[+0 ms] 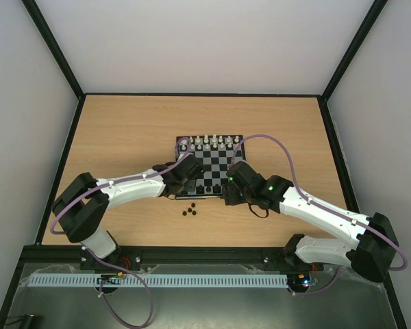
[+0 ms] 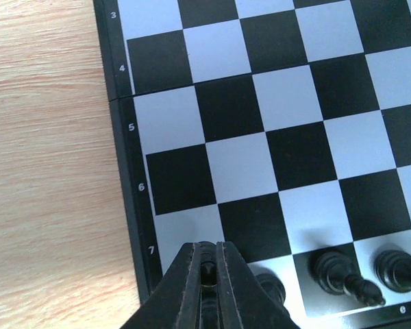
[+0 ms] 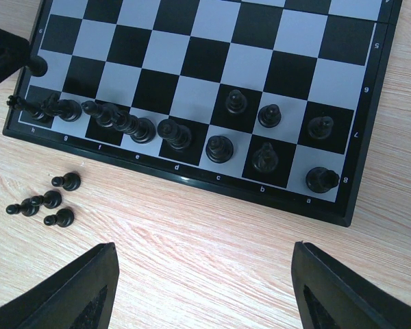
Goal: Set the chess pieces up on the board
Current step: Place the chess piece on the chessboard, then pick up the chess piece at the center of the board.
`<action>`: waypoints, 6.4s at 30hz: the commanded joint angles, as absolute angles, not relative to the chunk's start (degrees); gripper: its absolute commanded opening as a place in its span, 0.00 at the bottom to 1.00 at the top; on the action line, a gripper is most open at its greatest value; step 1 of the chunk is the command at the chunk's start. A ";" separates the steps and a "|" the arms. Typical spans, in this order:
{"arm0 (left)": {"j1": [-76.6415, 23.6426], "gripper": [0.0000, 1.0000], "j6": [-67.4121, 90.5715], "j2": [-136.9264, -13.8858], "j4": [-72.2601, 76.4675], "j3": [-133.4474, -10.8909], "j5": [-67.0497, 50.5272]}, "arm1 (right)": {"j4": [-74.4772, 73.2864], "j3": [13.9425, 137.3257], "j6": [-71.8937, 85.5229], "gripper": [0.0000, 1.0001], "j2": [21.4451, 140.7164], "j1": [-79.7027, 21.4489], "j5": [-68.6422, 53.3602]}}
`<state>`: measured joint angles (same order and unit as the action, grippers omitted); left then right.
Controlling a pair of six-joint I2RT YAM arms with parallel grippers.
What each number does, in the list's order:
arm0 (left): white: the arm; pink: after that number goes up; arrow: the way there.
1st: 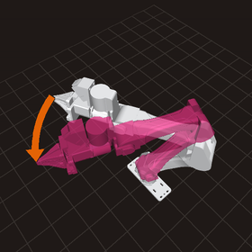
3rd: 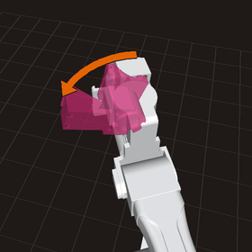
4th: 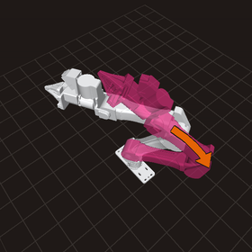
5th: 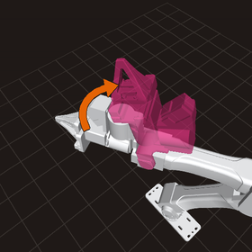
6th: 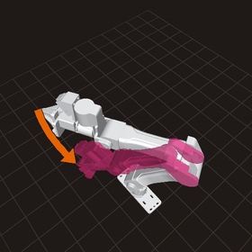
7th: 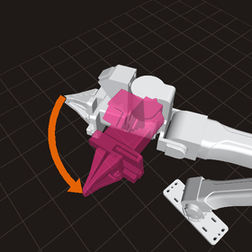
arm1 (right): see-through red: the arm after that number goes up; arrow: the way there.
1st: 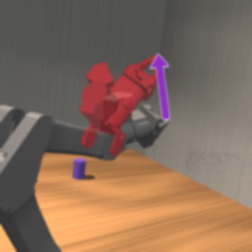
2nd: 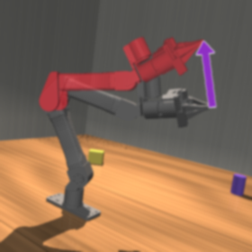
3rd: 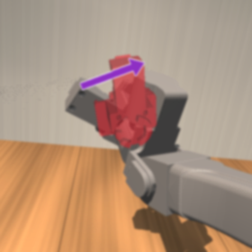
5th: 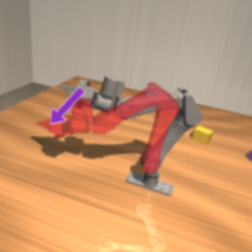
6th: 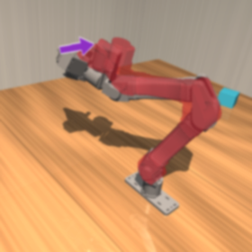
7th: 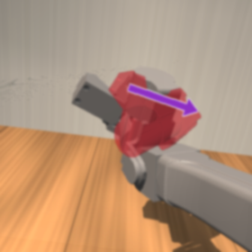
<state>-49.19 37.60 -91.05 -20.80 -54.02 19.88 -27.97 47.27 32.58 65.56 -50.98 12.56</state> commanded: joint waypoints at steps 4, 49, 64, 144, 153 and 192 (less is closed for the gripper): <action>-48.64 0.04 37.01 -93.88 -19.23 -56.14 19.95 | -28.77 46.37 32.69 0.70 64.60 -51.16 13.58; -47.76 0.39 38.73 -88.54 -20.41 -53.61 21.10 | -28.24 45.99 32.61 0.70 65.37 -51.18 13.80; -47.81 0.72 37.20 -56.35 -27.60 -49.57 22.22 | -29.03 46.50 33.70 0.99 62.67 -51.09 15.36; -65.52 0.45 50.17 -65.90 -22.51 -32.93 19.38 | -23.91 40.37 36.04 0.99 53.05 -51.07 16.87; -68.66 0.34 48.09 -77.96 -21.09 -38.70 23.76 | -23.60 40.03 35.90 0.99 51.92 -51.09 15.83; -64.85 0.11 41.34 -74.09 -33.64 -53.43 25.09 | -22.58 39.20 35.35 0.99 51.86 -51.09 15.48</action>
<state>-68.10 46.28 -78.02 -28.18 -48.18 23.79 -21.93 39.77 35.35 52.49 -50.98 14.85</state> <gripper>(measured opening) 0.101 0.987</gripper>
